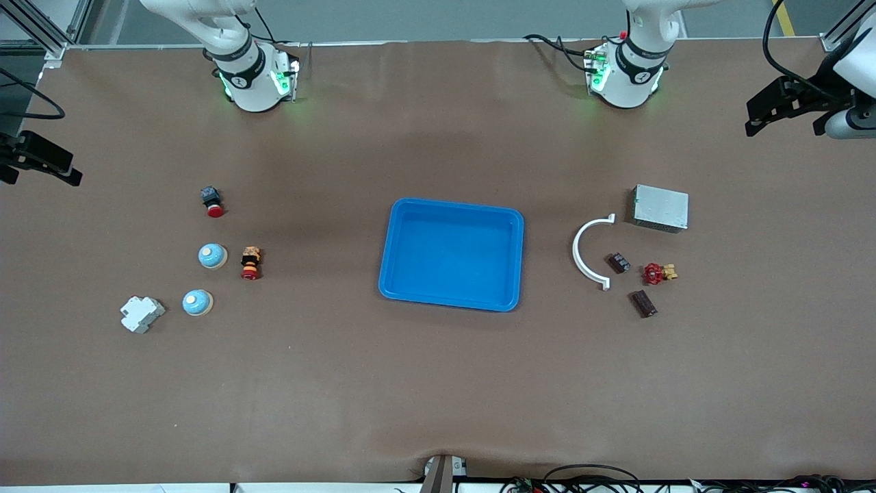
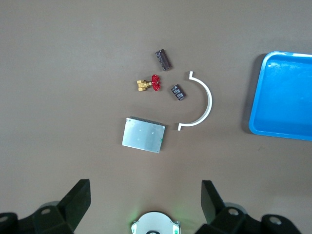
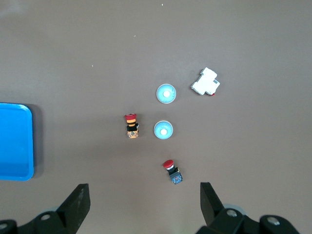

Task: Place electrolytic capacitor and blue bell in tray
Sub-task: 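Reach the left gripper to a brown capacitor while the right gripper reaches a bell, then grasp the capacitor with the left gripper while the right gripper grasps the bell, then carry the capacitor into the blue tray with the left gripper and release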

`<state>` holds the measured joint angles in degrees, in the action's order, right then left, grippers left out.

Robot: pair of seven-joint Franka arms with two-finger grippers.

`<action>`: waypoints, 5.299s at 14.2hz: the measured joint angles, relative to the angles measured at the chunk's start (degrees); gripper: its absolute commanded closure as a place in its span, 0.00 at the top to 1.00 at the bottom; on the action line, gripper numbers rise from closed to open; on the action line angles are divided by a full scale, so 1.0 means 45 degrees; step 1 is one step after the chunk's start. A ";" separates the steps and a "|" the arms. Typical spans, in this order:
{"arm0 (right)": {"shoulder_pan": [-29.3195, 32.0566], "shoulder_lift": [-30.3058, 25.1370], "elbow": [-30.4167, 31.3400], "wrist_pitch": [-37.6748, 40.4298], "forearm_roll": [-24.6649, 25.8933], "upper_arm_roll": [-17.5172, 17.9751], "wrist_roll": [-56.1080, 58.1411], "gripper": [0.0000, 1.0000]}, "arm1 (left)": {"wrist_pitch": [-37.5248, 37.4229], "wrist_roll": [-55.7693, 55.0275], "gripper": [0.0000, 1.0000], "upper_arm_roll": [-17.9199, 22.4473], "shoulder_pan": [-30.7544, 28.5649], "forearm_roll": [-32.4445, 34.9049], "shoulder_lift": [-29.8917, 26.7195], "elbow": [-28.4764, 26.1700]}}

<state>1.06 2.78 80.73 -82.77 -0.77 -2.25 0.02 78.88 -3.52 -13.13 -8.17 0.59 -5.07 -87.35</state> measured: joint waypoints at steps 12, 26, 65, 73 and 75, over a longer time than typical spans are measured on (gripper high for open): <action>0.0002 0.0002 -0.0006 0.0266 0.0956 0.0094 -0.0447 1.00 | 0.0413 -0.0218 1.00 0.0107 -0.0108 0.0000 0.1499 -0.0865; 0.0971 0.0511 0.4708 -0.5226 0.0713 0.0062 -0.0526 1.00 | 1.0358 -0.4242 0.97 -0.0362 -0.0228 0.0000 0.2445 -0.8863; 0.0597 0.6161 0.8706 -1.7624 0.0229 0.0080 -0.0905 1.00 | 1.3139 -1.6463 0.00 -0.3498 0.2213 0.0000 0.4562 -0.7802; 0.0636 0.6163 0.8436 -1.7241 0.0230 0.0065 -0.0713 0.76 | 1.3153 -2.1998 0.00 -0.3483 0.4186 0.1923 0.8030 -0.5381; 0.0637 0.6164 0.8435 -1.7235 0.0230 0.0065 -0.0693 0.43 | 1.3153 -2.2623 0.06 -0.3482 0.4288 0.2211 0.8755 -0.4931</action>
<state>3.93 30.52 118.69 -160.33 0.26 -1.96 -3.10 138.07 -105.32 -28.80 11.13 10.54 34.32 -109.54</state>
